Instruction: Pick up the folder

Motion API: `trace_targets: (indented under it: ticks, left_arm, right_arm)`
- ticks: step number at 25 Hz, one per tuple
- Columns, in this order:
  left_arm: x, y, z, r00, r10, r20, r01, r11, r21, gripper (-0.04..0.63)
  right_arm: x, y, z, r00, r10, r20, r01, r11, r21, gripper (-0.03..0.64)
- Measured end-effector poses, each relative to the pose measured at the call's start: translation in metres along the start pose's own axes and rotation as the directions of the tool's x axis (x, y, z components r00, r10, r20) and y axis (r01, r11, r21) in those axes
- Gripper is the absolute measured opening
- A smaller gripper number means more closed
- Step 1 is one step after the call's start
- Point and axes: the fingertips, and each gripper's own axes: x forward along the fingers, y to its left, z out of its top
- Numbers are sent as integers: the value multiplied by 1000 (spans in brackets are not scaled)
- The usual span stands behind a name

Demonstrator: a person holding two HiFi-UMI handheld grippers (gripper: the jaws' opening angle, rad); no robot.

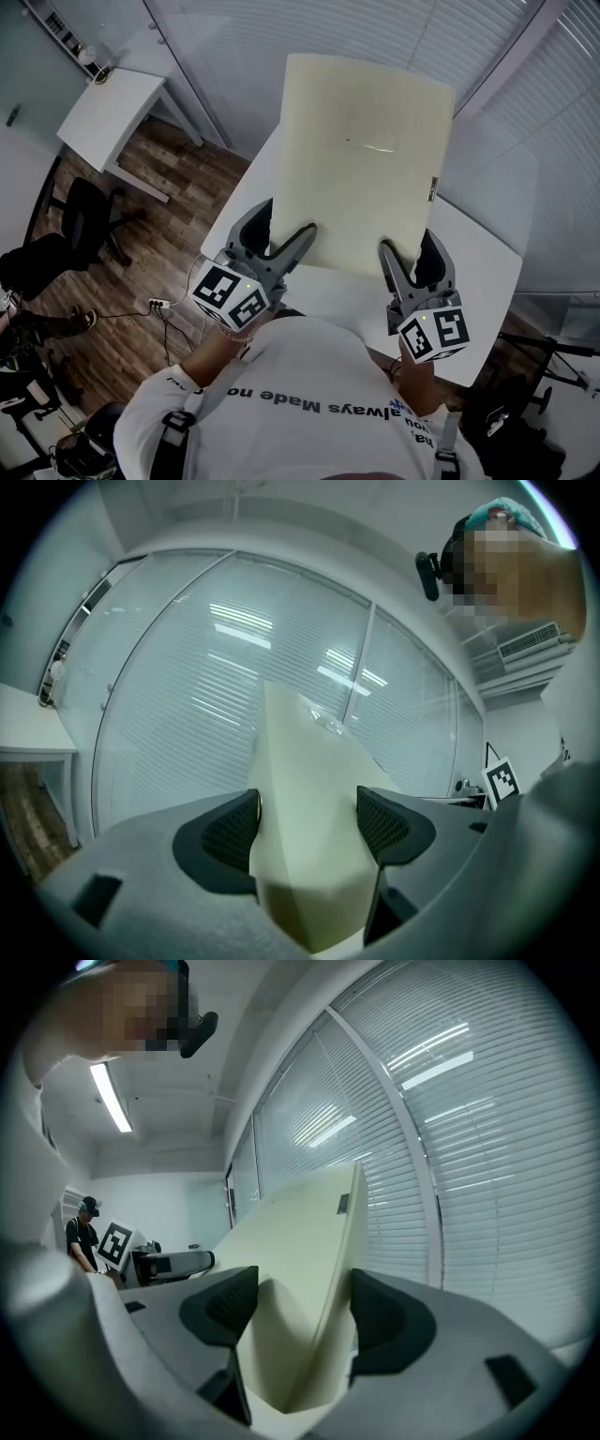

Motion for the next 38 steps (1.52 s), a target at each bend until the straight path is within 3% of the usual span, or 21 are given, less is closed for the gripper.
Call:
trace_targets:
  ticks: [38]
  left_arm:
    - [-9,-11,13,999,1,33,-2,999,32,325]
  right_arm:
    - [-10,8,11,1000,12,25,-12,1000,-11,307]
